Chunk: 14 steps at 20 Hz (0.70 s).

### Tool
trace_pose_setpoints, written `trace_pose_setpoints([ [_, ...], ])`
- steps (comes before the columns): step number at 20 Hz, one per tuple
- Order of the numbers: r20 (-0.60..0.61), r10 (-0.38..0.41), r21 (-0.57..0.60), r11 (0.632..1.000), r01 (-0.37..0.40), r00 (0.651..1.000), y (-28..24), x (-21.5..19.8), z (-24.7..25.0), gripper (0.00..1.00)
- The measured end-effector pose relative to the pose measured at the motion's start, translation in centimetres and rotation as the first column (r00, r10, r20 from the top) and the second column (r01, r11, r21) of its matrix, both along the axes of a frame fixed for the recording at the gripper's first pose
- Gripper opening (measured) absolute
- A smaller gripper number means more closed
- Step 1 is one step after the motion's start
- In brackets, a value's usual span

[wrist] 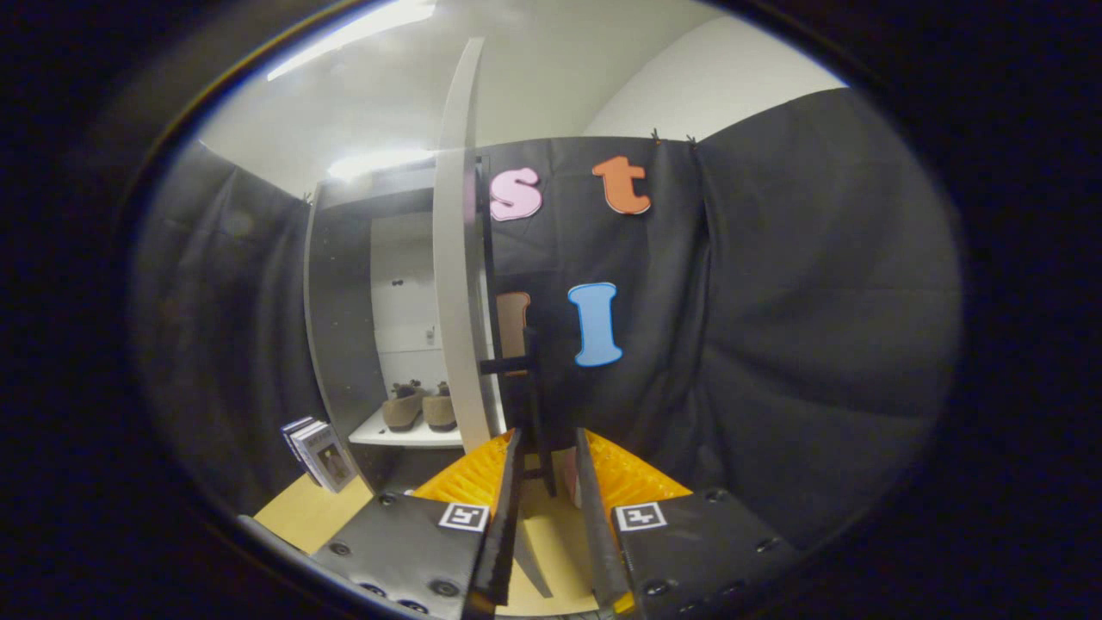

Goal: Open the shoe cabinet door, grab the shoes and put them into the shoe cabinet, then close the shoe cabinet door.

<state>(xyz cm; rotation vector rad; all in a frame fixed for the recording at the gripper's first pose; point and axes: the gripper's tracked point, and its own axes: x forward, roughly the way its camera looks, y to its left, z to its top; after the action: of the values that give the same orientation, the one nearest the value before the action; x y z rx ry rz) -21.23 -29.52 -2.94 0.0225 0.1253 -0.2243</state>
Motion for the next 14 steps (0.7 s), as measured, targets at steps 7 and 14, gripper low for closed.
trace_pose_setpoints([
  [7,0.048,0.074,0.062,0.995,-0.077,0.996,1.9,0.5,0.0,0.38],
  [14,0.071,0.208,0.075,0.974,-0.213,0.976,6.2,1.2,-0.1,0.38],
])
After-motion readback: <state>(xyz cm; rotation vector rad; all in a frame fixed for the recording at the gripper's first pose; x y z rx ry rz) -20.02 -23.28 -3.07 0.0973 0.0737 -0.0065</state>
